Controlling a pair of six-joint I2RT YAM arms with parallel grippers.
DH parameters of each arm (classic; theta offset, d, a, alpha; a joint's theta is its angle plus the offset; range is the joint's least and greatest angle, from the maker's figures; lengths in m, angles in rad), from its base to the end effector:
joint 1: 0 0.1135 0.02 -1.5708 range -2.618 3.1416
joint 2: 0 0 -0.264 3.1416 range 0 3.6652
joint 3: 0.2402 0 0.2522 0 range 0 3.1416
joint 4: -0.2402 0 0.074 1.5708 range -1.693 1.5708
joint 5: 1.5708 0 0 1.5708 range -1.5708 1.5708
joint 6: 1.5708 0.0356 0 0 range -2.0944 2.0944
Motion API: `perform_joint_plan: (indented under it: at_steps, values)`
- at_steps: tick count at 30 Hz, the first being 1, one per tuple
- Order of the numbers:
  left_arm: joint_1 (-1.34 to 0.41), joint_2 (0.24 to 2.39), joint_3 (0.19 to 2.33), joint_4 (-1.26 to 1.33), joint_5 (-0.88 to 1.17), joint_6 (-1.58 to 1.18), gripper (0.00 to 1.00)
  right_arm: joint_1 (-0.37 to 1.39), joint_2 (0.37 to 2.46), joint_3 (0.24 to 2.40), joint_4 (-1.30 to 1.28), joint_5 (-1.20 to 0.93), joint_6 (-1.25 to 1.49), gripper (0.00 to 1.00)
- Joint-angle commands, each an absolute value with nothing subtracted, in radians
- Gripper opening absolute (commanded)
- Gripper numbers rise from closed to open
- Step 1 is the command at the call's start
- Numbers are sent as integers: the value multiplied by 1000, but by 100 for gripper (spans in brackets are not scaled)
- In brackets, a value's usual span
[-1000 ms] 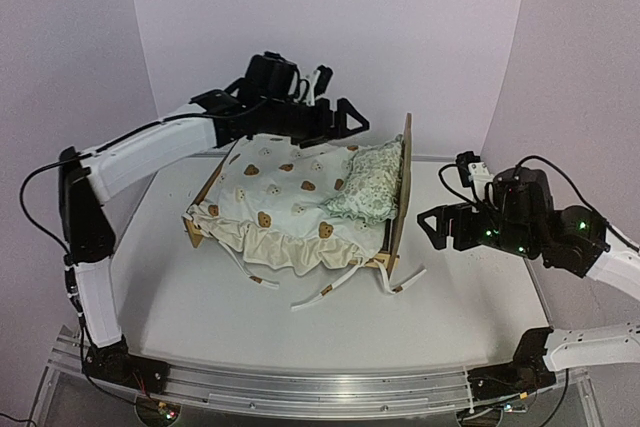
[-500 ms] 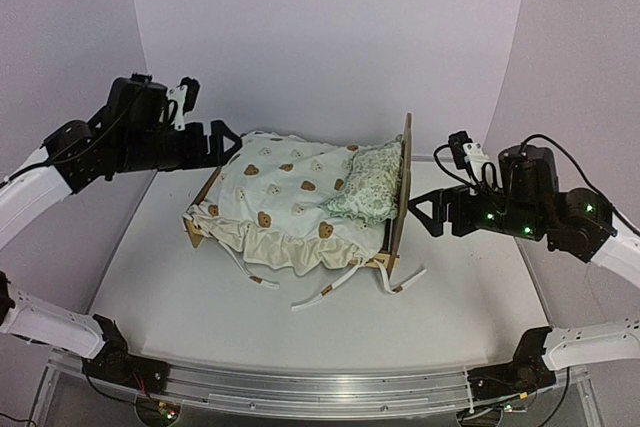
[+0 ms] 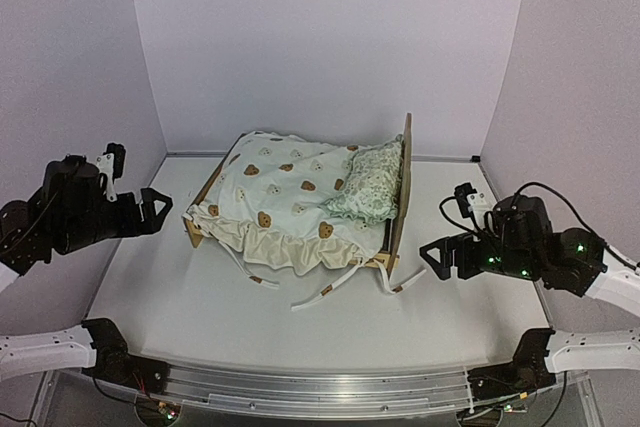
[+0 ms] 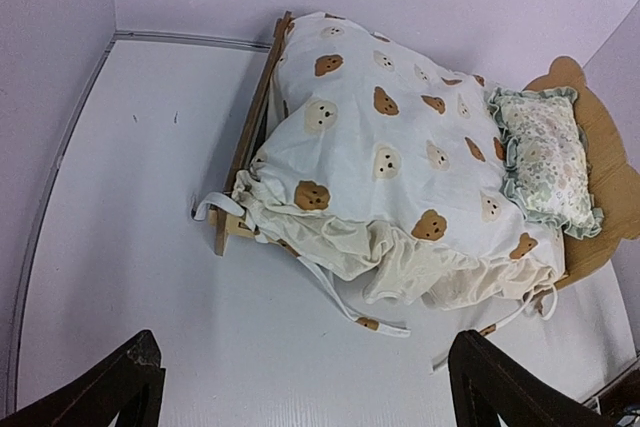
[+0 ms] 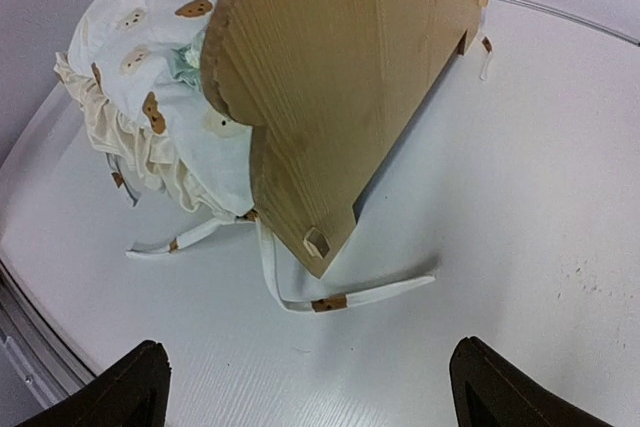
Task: Set up the pet bed
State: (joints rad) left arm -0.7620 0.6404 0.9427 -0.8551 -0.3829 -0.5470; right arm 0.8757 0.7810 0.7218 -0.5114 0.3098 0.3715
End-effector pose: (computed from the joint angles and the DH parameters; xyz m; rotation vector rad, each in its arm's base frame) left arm 0.0927 -0.0700 0.3453 -0.0005 2.1031 -0.3888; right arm 0.1181 0.1247 0.2865 -0.3554 2.1087 0.4098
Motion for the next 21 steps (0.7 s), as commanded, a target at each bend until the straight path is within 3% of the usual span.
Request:
perform_joint_plan:
  at_steps: [1, 21]
  values:
    - [-761, 569, 862, -770, -455, -575, 100, 876, 739, 676, -507, 347, 427, 98]
    - [-761, 545, 838, -783, -466, -603, 100, 875, 703, 645, -494, 343, 402, 98]
